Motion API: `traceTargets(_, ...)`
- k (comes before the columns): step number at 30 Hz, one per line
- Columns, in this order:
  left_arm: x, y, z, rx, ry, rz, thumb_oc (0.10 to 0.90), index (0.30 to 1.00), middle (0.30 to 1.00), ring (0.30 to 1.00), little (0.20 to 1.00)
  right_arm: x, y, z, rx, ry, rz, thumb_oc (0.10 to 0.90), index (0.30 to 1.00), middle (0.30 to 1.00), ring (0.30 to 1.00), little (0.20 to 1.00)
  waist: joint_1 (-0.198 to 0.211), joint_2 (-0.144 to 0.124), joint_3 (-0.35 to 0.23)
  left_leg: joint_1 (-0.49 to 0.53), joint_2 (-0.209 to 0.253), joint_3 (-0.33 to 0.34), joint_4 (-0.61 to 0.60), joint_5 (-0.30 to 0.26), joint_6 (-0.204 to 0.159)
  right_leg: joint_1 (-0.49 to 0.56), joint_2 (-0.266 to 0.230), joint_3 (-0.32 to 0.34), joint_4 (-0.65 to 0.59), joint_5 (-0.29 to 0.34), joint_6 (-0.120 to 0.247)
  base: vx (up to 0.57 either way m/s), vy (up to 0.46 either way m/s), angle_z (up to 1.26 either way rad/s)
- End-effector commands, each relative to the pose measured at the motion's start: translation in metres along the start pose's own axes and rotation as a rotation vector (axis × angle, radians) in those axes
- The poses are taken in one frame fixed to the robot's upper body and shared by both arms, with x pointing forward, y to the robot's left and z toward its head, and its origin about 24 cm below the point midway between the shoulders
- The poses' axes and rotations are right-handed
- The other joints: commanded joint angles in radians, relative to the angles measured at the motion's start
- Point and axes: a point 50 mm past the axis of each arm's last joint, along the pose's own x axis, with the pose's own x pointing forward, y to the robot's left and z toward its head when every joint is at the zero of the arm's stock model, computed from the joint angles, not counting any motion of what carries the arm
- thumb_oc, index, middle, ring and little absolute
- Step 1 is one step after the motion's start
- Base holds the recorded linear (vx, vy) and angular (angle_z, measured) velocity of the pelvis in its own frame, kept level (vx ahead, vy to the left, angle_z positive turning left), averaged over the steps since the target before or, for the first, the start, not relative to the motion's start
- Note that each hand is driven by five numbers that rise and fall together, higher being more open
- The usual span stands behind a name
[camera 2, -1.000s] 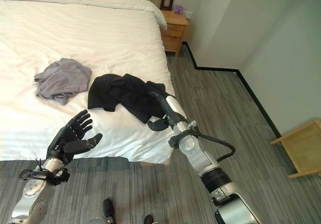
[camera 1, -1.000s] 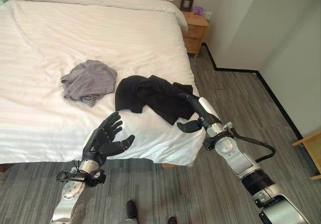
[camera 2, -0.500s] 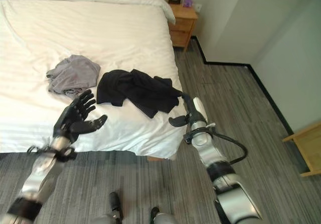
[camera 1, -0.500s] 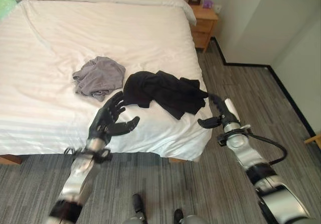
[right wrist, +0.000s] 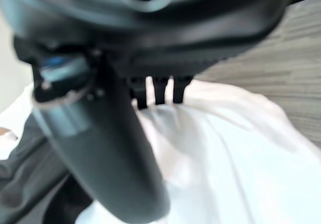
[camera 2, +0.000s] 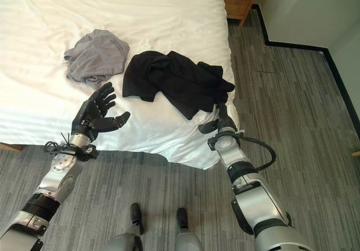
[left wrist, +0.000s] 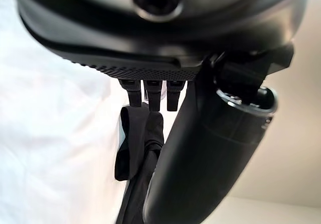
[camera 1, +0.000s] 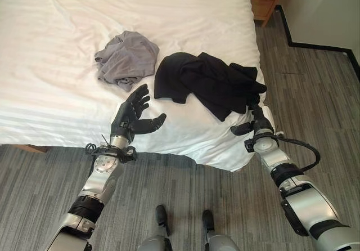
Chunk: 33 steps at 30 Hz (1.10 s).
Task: Pick up bed clothes into laundry basket.
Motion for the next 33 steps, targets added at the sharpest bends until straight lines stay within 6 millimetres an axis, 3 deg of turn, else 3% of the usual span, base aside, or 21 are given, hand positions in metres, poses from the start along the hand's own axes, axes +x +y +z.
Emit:
traceTargets(1,0.025,-0.02,0.061,-0.004,-0.28,-0.09,0.8,0.9,0.9,0.9,0.9,0.011,-0.024,0.091,0.074,-0.281,-0.086,0.8,0.9,0.9,0.9,0.9,0.036,-0.003,-0.06,0.11,0.019,0.035,0.003,-0.134,-0.084,-0.126,-0.041,0.056,0.006,0.092,0.043,0.03,-0.002,-0.03)
traceTargets(7,0.021,-0.023,0.055,0.002,-0.258,-0.106,0.8,0.9,0.9,0.9,0.9,0.005,-0.019,0.092,0.017,-0.338,-0.054,0.8,0.9,0.9,0.9,0.9,0.021,-0.016,-0.067,0.132,0.026,0.042,0.003,-0.142,-0.084,-0.105,-0.035,0.064,0.006,0.086,0.044,0.0,0.0,0.0)
traceTargets(12,0.011,-0.018,0.032,0.02,-0.163,-0.068,0.8,0.9,0.9,0.9,0.9,-0.015,0.004,0.077,-0.024,-0.414,0.043,0.8,0.9,0.9,0.9,0.9,-0.004,-0.044,-0.077,0.179,0.028,0.061,0.003,-0.16,-0.078,-0.076,-0.033,0.082,0.006,0.091,0.052,-0.01,0.034,-0.05)
traceTargets(14,0.005,-0.016,0.019,0.036,-0.114,-0.054,0.8,0.9,0.9,0.9,0.9,-0.024,0.013,0.068,0.008,-0.418,0.082,0.8,0.9,0.9,0.9,0.9,-0.012,-0.055,-0.086,0.196,0.027,0.073,0.003,-0.167,-0.075,-0.068,-0.032,0.092,0.006,0.096,0.057,-0.01,0.03,-0.15)
traceTargets(19,-0.004,-0.006,0.011,0.058,-0.079,-0.019,0.8,0.9,0.9,0.9,0.9,-0.041,0.02,0.058,0.09,-0.448,0.14,0.8,0.9,0.9,0.9,0.9,-0.029,-0.069,-0.096,0.213,0.025,0.088,0.003,-0.173,-0.072,-0.063,-0.034,0.107,0.006,0.108,0.063,-0.05,0.048,-0.11)
traceTargets(24,-0.03,0.012,0.004,0.083,-0.042,0.03,0.8,0.9,0.9,0.9,0.9,-0.078,0.03,0.045,0.284,-0.505,0.281,0.8,0.9,0.9,0.9,0.9,-0.05,-0.079,-0.106,0.243,0.02,0.106,0.003,-0.185,-0.062,-0.052,-0.03,0.131,0.006,0.119,0.072,-0.05,0.051,-0.12)
traceTargets(33,-0.053,0.015,-0.002,0.085,-0.024,0.034,0.8,0.9,0.9,0.9,0.9,-0.102,0.035,0.019,0.381,-0.473,0.366,0.8,0.9,0.9,0.9,0.9,-0.061,-0.087,-0.121,0.271,0.011,0.113,0.003,-0.194,-0.053,-0.032,-0.035,0.135,0.006,0.129,0.082,-0.04,0.034,-0.07)
